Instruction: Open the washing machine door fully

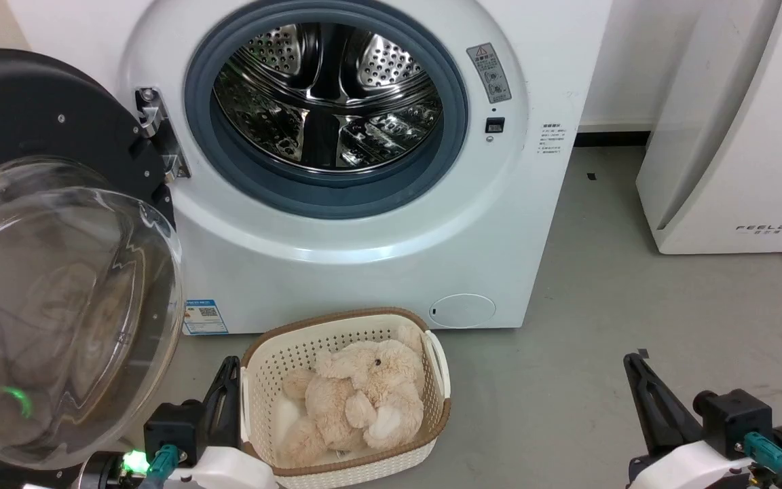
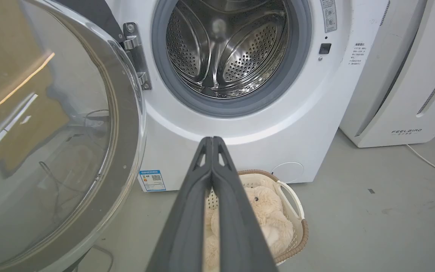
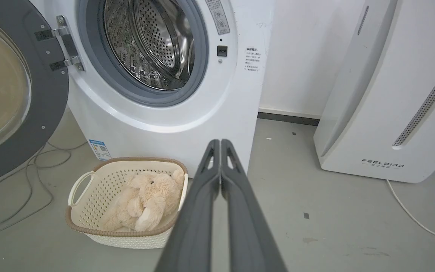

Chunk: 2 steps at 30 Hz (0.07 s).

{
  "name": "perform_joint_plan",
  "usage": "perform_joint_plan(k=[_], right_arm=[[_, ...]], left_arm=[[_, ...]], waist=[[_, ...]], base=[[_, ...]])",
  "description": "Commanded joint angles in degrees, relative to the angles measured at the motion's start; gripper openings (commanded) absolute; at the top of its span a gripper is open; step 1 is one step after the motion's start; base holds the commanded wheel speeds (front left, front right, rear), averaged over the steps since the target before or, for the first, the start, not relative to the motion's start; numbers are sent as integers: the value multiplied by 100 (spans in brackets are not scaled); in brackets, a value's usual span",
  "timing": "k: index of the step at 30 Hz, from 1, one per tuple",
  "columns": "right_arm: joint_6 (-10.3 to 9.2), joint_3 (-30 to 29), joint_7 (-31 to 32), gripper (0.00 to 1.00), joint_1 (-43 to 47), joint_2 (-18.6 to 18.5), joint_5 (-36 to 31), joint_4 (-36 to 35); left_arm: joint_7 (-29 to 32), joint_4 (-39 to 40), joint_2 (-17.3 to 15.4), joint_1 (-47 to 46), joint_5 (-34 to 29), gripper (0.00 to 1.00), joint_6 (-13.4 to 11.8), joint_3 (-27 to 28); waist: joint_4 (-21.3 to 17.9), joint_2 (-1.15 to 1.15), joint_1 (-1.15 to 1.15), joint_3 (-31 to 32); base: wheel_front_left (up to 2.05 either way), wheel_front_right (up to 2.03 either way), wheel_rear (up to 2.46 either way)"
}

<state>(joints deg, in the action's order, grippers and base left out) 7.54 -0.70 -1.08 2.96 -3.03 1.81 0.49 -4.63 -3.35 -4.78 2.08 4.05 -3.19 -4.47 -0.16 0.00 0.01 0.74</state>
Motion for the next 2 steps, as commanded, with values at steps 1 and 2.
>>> perform_joint_plan(k=[1, 2], right_arm=[[-4, 12, 8, 0, -80, 10, -35, -27], [-4, 14, 11, 0, -85, 11, -38, -27]], left_arm=[[32, 46, 13, -99, -53, 0, 43, 51], [42, 53, 17, -102, -62, 0, 49, 61]], waist=[[1, 0, -1, -3], [1, 0, -1, -5]], base=[[0, 0, 0], [0, 0, 0]])
